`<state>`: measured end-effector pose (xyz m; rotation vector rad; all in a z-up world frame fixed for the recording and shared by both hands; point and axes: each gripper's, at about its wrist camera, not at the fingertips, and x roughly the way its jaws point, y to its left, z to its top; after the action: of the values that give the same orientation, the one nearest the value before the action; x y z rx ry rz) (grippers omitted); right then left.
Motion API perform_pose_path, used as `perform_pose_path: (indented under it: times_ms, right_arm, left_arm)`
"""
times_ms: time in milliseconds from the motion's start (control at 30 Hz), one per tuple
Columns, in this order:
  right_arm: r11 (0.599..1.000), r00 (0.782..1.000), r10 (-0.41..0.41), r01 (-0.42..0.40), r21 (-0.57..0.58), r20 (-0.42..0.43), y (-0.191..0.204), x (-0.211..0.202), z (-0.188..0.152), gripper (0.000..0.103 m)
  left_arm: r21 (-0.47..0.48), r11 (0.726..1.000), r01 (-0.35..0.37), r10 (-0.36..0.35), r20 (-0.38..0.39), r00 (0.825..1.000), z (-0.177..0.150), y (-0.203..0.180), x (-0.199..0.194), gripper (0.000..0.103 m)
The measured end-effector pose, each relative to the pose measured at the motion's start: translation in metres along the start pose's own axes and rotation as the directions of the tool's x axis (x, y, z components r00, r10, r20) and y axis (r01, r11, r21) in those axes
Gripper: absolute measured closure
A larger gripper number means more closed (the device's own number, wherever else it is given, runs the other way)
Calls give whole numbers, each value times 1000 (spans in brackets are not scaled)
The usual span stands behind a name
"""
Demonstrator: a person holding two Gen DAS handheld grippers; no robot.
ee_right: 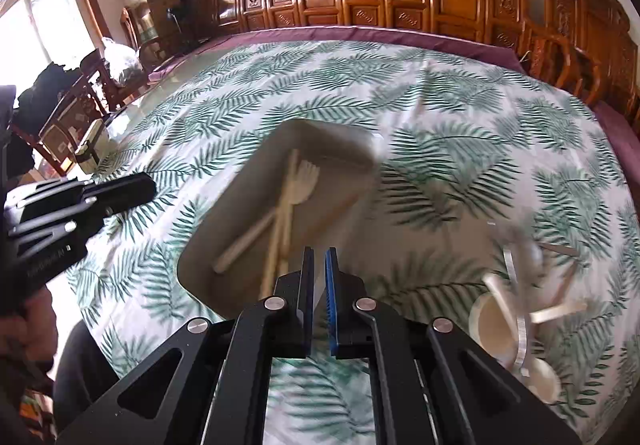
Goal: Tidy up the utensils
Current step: 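Move both tools back toward the utensil cluster, then grasp a steel fork from the cluster with the right tool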
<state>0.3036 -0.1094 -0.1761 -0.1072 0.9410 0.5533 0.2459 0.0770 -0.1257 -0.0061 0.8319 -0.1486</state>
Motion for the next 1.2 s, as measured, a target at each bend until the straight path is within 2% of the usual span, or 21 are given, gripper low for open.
perform_pose_path:
  times_ms: [200,533,700,767,900,1000,1200]
  right_arm:
    - [998,998,-58,58,16,5,-48,-29,-21,96]
    - [981,988,-157,157,116,-4,-139,-65,-54,96]
    - [973,982,-190,190,134,-17,-167,-72,-64,96]
    - [972,983,-184,186,144,-27,-172,-70,-68,96]
    - [977,986,-160,166,137,-54,-169,-56,-75,95]
    - [981,987,-135,146,127,-84,-163,-39,-80,83]
    - [984,990,-98,111,139,-99,-152,-17,-80,83]
  left_arm:
    - [34,999,26,-27,10,1000,3,-24,-3,98]
    - [81,993,81,-82,7,997,5,-69,1,98]
    - [98,990,105,-105,-9,994,2,-89,7,95]
    - [101,988,114,-113,-12,994,1,-96,9,88]
    - [105,986,126,-124,-25,992,-4,-108,14,85]
    - [107,985,133,-131,-30,991,-9,-116,17,80]
    - [111,983,147,-141,-58,988,-22,-126,26,80]
